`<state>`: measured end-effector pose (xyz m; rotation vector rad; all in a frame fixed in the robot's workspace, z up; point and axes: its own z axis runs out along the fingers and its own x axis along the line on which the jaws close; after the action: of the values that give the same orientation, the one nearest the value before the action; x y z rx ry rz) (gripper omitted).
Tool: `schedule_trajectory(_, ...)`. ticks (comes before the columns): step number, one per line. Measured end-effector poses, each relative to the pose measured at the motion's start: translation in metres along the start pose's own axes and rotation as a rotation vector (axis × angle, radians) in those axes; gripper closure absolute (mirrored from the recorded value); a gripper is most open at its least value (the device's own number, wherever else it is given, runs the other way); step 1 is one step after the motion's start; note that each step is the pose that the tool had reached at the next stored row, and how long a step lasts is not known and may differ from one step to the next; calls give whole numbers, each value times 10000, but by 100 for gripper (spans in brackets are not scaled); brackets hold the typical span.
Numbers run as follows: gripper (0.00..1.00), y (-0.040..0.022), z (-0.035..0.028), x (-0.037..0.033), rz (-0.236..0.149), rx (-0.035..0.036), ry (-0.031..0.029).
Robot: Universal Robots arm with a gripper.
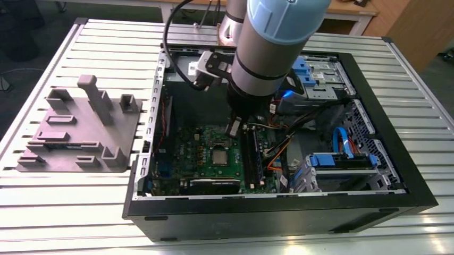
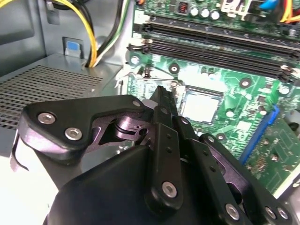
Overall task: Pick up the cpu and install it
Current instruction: 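Close the cpu cover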
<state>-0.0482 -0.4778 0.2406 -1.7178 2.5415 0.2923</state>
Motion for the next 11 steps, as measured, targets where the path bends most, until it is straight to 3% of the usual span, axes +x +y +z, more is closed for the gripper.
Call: schedule_trajectory(11, 90, -56, -26, 163, -19, 39, 109)
